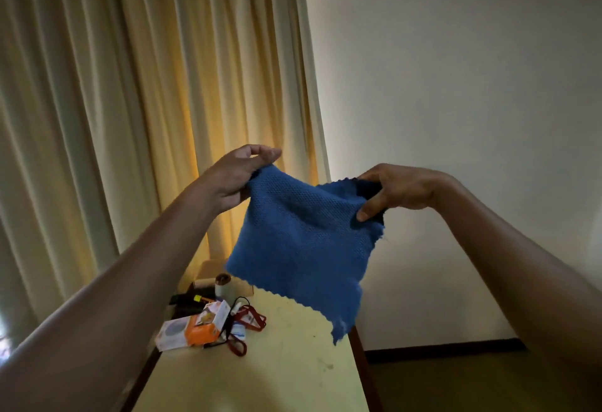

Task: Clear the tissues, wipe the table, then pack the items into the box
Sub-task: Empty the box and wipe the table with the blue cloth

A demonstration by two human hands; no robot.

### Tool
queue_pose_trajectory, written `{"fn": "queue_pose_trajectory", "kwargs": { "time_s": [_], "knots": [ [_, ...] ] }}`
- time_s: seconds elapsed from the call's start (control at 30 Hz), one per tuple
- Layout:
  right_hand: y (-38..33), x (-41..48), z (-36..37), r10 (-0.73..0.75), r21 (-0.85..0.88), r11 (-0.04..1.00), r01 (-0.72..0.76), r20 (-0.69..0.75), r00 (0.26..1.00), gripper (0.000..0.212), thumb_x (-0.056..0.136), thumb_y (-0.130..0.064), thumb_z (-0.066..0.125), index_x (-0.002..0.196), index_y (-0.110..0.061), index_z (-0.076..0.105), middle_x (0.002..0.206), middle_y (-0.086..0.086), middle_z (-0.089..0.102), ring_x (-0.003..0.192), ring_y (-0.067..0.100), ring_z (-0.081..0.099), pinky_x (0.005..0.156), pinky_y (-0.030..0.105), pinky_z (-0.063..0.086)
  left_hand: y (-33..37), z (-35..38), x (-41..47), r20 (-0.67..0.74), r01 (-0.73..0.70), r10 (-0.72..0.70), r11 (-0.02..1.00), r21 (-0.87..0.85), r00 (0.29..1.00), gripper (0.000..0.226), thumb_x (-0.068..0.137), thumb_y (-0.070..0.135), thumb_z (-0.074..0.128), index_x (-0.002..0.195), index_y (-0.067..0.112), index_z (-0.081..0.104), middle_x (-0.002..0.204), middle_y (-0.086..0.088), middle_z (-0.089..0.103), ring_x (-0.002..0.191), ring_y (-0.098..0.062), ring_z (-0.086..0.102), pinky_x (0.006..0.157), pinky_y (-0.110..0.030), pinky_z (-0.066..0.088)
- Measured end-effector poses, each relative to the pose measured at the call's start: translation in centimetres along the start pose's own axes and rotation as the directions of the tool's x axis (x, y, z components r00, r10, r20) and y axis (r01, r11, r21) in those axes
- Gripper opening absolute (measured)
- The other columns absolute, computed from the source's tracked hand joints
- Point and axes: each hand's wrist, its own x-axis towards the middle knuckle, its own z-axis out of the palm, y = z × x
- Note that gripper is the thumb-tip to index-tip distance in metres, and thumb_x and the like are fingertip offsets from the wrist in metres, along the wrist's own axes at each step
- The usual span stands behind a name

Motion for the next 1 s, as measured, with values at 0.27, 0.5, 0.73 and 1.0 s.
{"fn": "queue_pose_trajectory", "kwargs": {
  "time_s": [0.27, 0.5, 0.73, 1.0],
  "knots": [
    [0.2, 2.6, 1.2, -0.063, 0.487, 0.865, 0.122, -0.136, 0.989, 0.041, 0.09, -0.01, 0.068, 0.131, -0.009, 0.062, 0.12, 0.009, 0.071, 0.111, 0.027, 0.07, 0.086, 0.039, 0.06, -1.2, -4.7, -0.8, 0.177, -0.127, 0.109, 0.987, 0.096, 0.978, 0.037, 0.097, 0.008, 0.067, 0.129, 0.025, 0.064, 0.1, -0.003, 0.07, 0.095, -0.015, 0.067, 0.084, -0.035, 0.058],
    [0.0, 6.1, 3.5, 0.103, 0.338, 0.94, 0.04, -0.395, 0.913, 0.043, 0.09, -0.024, 0.077, 0.129, -0.019, 0.06, 0.123, 0.005, 0.063, 0.103, 0.019, 0.066, 0.072, 0.026, 0.06, -4.1, -5.6, 1.4, -0.227, -0.258, 0.299, 0.947, 0.193, 0.927, 0.016, 0.096, 0.025, 0.069, 0.108, 0.036, 0.07, 0.107, -0.004, 0.071, 0.101, -0.019, 0.064, 0.089, -0.039, 0.047],
    [1.7, 8.0, 4.4, 0.174, 0.659, 0.742, 0.125, -0.369, 0.913, 0.066, 0.089, -0.008, 0.077, 0.146, -0.021, 0.046, 0.127, 0.011, 0.064, 0.11, 0.022, 0.067, 0.078, 0.026, 0.059, -11.0, -3.3, -0.5, 0.097, 0.226, -0.213, 0.964, -0.144, 0.972, 0.069, 0.09, 0.011, 0.074, 0.15, 0.029, 0.046, 0.134, -0.015, 0.06, 0.115, -0.025, 0.065, 0.087, -0.036, 0.06],
    [6.1, 7.2, 4.7, 0.161, 0.68, 0.728, 0.092, -0.299, 0.941, 0.076, 0.088, 0.01, 0.069, 0.152, -0.022, 0.041, 0.126, 0.013, 0.065, 0.113, 0.023, 0.069, 0.088, 0.028, 0.059, -14.6, -1.5, -0.3, 0.06, 0.152, -0.145, 0.977, -0.147, 0.988, 0.089, 0.084, 0.006, 0.078, 0.155, 0.039, 0.035, 0.112, -0.011, 0.074, 0.11, -0.023, 0.07, 0.103, -0.04, 0.051]
  ]
}}
